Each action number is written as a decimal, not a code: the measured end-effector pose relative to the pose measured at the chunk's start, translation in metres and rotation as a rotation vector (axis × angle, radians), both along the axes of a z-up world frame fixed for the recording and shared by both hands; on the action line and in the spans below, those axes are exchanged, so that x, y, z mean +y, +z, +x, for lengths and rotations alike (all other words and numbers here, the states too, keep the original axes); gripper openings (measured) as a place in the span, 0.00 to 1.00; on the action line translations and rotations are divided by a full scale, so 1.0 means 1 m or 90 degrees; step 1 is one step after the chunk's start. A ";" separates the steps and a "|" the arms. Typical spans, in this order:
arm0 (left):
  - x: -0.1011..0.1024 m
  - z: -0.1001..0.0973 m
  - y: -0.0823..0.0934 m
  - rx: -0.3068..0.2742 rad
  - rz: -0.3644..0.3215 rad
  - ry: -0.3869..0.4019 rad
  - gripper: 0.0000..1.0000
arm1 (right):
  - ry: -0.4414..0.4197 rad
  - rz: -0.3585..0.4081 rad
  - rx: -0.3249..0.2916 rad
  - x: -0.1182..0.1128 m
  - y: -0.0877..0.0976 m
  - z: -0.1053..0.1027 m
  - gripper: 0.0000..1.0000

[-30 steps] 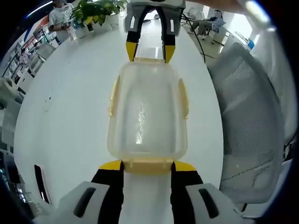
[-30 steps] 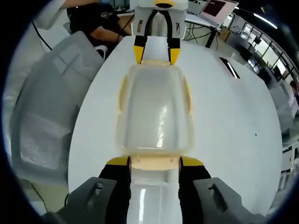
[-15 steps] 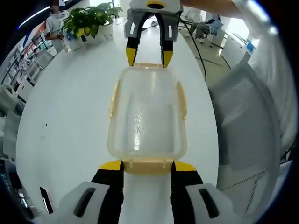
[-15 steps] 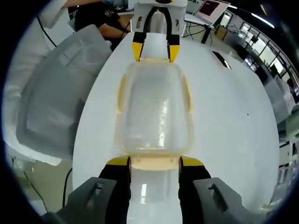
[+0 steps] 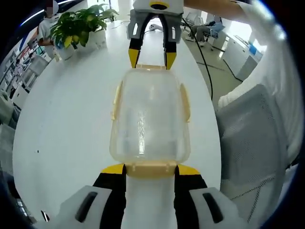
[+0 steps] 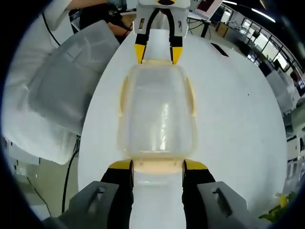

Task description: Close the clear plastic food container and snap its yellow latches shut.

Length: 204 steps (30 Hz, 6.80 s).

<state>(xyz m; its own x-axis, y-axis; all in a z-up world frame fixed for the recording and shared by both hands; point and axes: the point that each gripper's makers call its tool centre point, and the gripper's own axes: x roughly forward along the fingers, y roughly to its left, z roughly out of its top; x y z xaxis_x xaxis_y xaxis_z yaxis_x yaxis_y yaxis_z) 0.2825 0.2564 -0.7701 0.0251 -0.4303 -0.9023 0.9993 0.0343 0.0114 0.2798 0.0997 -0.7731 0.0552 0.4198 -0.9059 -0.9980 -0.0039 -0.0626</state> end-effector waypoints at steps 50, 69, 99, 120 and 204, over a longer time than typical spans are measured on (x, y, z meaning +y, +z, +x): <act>0.006 -0.011 -0.044 0.058 0.118 0.047 0.38 | -0.110 -0.056 0.089 -0.067 -0.065 -0.018 0.24; -0.006 -0.008 0.012 0.512 -0.183 0.757 0.36 | -0.623 0.222 0.456 -0.068 0.013 -0.011 0.49; -0.029 -0.004 -0.019 0.511 -0.119 0.828 0.19 | -0.638 0.141 0.463 -0.029 -0.008 -0.005 0.23; -0.036 -0.009 -0.024 0.542 -0.135 0.807 0.13 | -0.641 0.173 0.473 -0.024 -0.011 -0.003 0.20; -0.112 -0.024 -0.003 -0.222 -0.229 0.081 0.38 | -0.031 -0.056 0.247 0.065 -0.009 0.027 0.38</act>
